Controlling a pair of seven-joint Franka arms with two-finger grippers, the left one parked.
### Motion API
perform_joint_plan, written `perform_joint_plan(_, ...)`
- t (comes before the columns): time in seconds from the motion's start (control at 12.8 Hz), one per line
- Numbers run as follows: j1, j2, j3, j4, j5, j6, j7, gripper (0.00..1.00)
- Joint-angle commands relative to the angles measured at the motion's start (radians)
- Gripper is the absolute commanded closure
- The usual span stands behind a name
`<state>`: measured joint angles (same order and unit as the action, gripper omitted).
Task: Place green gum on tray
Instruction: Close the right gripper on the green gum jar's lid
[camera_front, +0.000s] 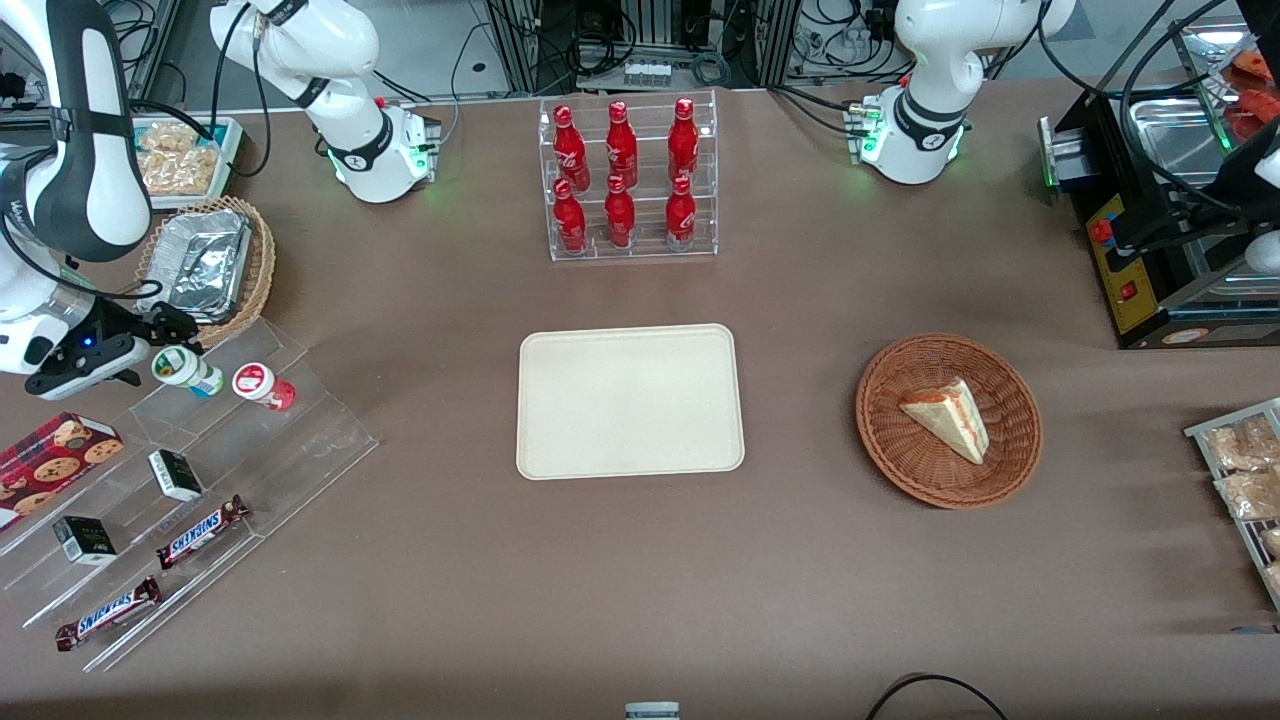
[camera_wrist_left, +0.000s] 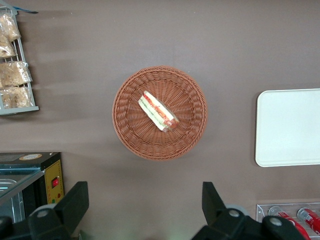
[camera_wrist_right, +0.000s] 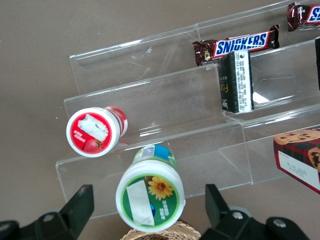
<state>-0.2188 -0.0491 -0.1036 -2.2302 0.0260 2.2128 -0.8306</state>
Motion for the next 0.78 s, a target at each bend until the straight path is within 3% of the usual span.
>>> perform_joint_plan(0.0,-0.01,-0.002,0.002,-0.02,0.012,0.036,-0.021,0.02)
perform_joint_plan(0.39,-0.008,0.009,0.002,-0.022,0.012,0.041,-0.021,0.07)
perform_joint_plan(0.47,-0.008,0.009,0.002,-0.022,0.012,0.041,-0.022,0.24)
perform_joint_plan(0.55,-0.007,0.011,0.002,-0.02,0.012,0.041,-0.022,0.63)
perform_joint_plan(0.63,-0.005,0.014,0.004,-0.017,0.012,0.041,-0.021,0.94)
perform_joint_plan(0.7,-0.004,0.018,0.004,-0.014,0.012,0.039,-0.019,1.0)
